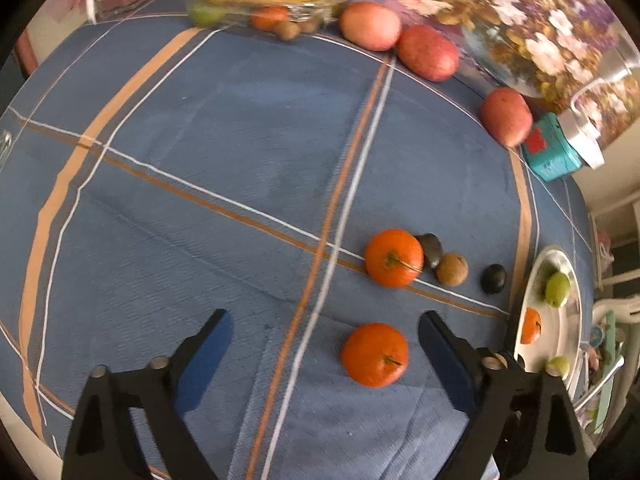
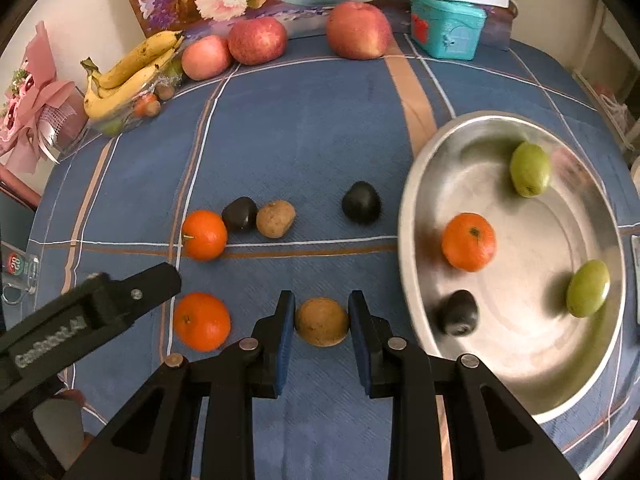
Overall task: Organize fruits
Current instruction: 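Grasp the brown kiwi with the right tool while the left tool grasps another tangerine, then carry the kiwi and the tangerine over the steel bowl with both tools, then open the right tool to drop the kiwi while the left tool releases the tangerine into the bowl, then withdraw both tools from the bowl toward the remaining loose fruits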
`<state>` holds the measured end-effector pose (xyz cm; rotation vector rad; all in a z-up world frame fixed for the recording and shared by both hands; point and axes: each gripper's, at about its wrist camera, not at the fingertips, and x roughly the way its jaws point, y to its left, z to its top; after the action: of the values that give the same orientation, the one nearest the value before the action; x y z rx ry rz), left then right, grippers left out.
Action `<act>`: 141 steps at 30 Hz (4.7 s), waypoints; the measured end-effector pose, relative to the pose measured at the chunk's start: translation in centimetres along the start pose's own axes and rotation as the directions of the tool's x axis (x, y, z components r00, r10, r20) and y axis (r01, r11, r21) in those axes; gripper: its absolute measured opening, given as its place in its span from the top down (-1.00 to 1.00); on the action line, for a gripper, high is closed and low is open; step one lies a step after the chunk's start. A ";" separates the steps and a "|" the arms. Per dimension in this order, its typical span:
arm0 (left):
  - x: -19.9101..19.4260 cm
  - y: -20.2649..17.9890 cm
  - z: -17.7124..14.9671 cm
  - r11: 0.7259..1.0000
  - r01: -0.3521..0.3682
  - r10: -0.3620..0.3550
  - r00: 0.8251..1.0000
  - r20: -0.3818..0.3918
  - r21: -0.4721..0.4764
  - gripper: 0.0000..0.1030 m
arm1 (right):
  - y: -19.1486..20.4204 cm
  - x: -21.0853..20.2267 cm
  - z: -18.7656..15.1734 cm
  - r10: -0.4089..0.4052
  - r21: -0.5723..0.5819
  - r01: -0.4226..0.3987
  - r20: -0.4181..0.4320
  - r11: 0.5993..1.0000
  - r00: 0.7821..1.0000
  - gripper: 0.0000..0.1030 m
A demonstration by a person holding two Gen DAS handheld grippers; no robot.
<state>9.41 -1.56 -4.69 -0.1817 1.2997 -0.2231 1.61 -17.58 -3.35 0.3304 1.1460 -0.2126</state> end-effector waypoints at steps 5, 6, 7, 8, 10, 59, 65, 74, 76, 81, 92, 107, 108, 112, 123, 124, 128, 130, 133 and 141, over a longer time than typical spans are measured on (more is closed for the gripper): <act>0.7 -0.9 -0.5 0.999 0.043 -0.043 0.998 -0.039 0.005 -0.45 | -0.7 -1.0 -0.1 -0.009 -0.003 0.009 0.013 1.000 1.000 0.45; 0.8 -1.2 -0.6 0.999 0.046 -0.046 0.998 -0.046 0.008 -0.42 | -1.0 -1.2 -0.1 -0.010 0.000 0.010 0.016 1.000 1.000 0.45; 1.0 -1.4 -0.7 0.999 0.051 -0.050 0.997 -0.051 0.011 -0.32 | -1.2 -1.4 -0.2 -0.010 0.002 0.010 0.019 1.000 1.000 0.45; 1.2 -1.7 -0.7 0.998 0.058 -0.057 0.997 -0.060 0.013 -0.22 | -1.4 -1.5 -0.1 -0.011 0.003 0.011 0.022 1.000 1.000 0.45; 1.4 -2.1 -0.8 0.998 0.060 -0.059 0.996 -0.071 0.016 -0.06 | -1.8 -1.9 -0.2 -0.011 0.005 0.010 0.028 1.000 1.000 0.45; 0.3 -19.1 -10.1 0.886 0.233 -0.198 0.972 -0.126 0.401 0.22 | -19.4 -5.4 -2.7 -0.044 0.351 0.031 0.029 0.936 0.999 0.44; 0.9 -19.3 -10.4 0.888 0.228 -0.189 0.973 -0.136 0.399 0.22 | -20.1 -4.8 -3.1 -0.040 0.364 0.035 0.006 0.931 0.999 0.44; 1.2 -19.4 -10.6 0.890 0.237 -0.195 0.970 -0.144 0.388 0.05 | -20.6 -4.5 -3.4 -0.039 0.385 0.037 -0.003 0.922 0.999 0.43; 1.1 -19.3 -10.4 0.891 0.239 -0.200 0.970 -0.138 0.387 -0.02 | -20.8 -4.6 -3.3 -0.041 0.390 0.036 0.002 0.920 0.999 0.43; 0.8 -19.2 -10.2 0.891 0.239 -0.203 0.970 -0.130 0.386 -0.02 | -21.0 -5.1 -3.2 -0.046 0.392 0.035 0.017 0.919 0.999 0.43; -0.2 -16.7 -8.0 0.930 0.213 -0.195 0.977 -0.086 0.299 -0.02 | -20.5 -5.9 -2.9 -0.048 0.382 0.024 0.053 0.924 0.997 0.43; -2.4 -7.7 -2.9 0.993 0.083 -0.087 0.995 0.049 0.081 -0.07 | -16.2 -5.4 -1.8 -0.053 0.285 0.037 0.050 0.958 0.997 0.43; -2.6 -7.2 -2.6 0.995 0.079 -0.083 0.995 0.055 0.066 -0.07 | -15.7 -5.4 -1.7 -0.053 0.274 0.037 0.052 0.961 0.997 0.43; -3.1 -5.0 -1.7 0.998 0.060 -0.061 0.995 0.076 0.014 -0.13 | -13.4 -5.2 -1.1 -0.040 0.230 0.026 0.059 0.973 0.997 0.43; -4.0 -1.6 -0.4 0.997 0.018 -0.010 0.994 0.110 -0.070 -0.67 | -8.8 -4.7 0.4 -0.059 0.141 0.047 0.082 0.989 0.995 -0.31; -4.0 -1.5 -0.3 0.997 0.019 -0.011 0.994 0.112 -0.074 -0.73 | -8.7 -4.6 0.5 -0.062 0.140 0.051 0.082 0.989 0.995 -0.35; -3.8 -1.0 0.2 0.997 -0.004 0.013 0.993 0.121 -0.074 -1.00 | -8.0 -4.1 0.7 -0.072 0.126 0.062 0.082 0.990 0.994 -0.55; -3.7 -0.9 0.3 0.997 -0.008 0.017 0.992 0.128 -0.073 -1.00 | -7.7 -3.8 0.8 -0.080 0.118 0.070 0.084 0.991 0.993 -0.55; -3.4 -0.9 0.7 0.997 -0.015 0.024 0.991 0.134 -0.073 -1.00 | -7.3 -3.4 1.0 -0.085 0.108 0.075 0.094 0.991 0.992 -0.62; -3.0 -0.6 2.0 0.997 -0.038 0.049 0.986 0.161 -0.070 -1.00 | -6.4 -2.7 1.9 -0.106 0.081 0.096 0.132 0.992 0.986 -0.85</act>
<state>10.54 -1.30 -1.26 -0.2233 1.1483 -0.1250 0.02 -24.19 -1.14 0.3192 1.0225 -0.3624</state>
